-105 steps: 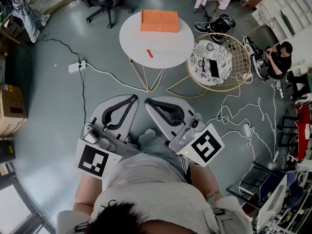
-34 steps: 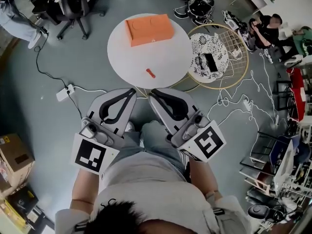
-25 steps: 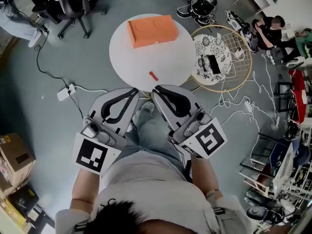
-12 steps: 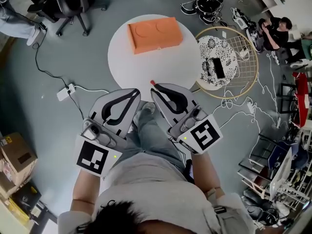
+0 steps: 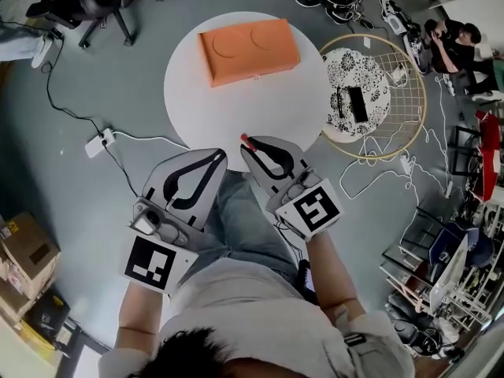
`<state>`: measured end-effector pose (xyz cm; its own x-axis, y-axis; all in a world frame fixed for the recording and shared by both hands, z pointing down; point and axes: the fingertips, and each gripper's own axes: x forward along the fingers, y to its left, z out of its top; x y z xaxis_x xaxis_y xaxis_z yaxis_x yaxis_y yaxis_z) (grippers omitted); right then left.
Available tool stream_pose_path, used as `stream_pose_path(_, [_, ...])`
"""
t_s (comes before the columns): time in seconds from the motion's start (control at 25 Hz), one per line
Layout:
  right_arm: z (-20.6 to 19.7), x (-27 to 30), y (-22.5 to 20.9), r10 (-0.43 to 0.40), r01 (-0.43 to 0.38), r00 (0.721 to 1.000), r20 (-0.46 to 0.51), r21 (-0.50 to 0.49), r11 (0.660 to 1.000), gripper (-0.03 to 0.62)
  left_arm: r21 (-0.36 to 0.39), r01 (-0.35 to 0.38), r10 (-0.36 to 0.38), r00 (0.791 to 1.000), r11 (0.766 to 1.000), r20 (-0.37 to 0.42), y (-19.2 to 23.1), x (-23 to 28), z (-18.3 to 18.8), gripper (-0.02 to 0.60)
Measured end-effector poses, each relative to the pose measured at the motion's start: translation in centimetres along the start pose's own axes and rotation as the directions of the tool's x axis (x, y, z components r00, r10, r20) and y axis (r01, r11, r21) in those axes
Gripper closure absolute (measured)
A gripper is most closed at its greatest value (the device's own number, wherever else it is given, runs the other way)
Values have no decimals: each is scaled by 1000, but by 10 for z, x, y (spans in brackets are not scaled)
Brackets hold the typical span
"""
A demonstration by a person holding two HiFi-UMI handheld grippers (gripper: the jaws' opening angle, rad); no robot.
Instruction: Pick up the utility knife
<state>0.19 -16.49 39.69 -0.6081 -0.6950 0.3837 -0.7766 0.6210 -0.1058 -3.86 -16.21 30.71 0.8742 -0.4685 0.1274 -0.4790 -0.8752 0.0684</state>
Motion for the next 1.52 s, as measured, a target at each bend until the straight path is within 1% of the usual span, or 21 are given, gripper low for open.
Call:
stream_pose_path(0.16, [-38, 8, -13, -16, 18, 997, -75, 37, 999, 549, -17, 5, -6, 1000, 1000, -21, 3, 9, -12, 571])
stream_pose_path(0.28, [-69, 14, -22, -33, 41, 989, -143, 54, 998, 546, -28, 6, -7, 999, 1000, -35, 6, 14, -20, 571])
stream_pose_path(0.4, [-102, 20, -27, -42, 58, 974, -222, 64, 996, 534, -34, 10, -12, 998, 999, -60, 7, 17, -29, 571])
stream_pose_path(0.52, [-130, 27, -29, -33, 56, 957, -288, 74, 996, 533, -52, 6, -10, 998, 999, -68, 10, 18, -35, 571])
stream_pose_path(0.72, [-163, 35, -29, -28, 56, 929, -368, 65, 996, 528, -72, -8, 3, 997, 997, -75, 11, 19, -41, 571])
stream_pose_path(1.04, [-192, 48, -38, -43, 68, 888, -457, 37, 997, 525, -81, -33, 25, 995, 996, -97, 19, 19, -52, 571])
stream_pose_path(1.2, [-203, 47, -41, -60, 67, 858, -510, -4, 998, 523, -81, -41, 32, 994, 996, -104, 19, 19, -56, 571])
stream_pose_path(1.36, [-207, 47, -42, -72, 73, 850, -522, -18, 997, 521, -86, -49, 39, 993, 995, -110, 18, 18, -59, 571])
stream_pose_path(1.52, [-207, 48, -44, -105, 88, 839, -534, -57, 994, 522, -85, -51, 42, 993, 995, -107, 17, 18, -59, 571])
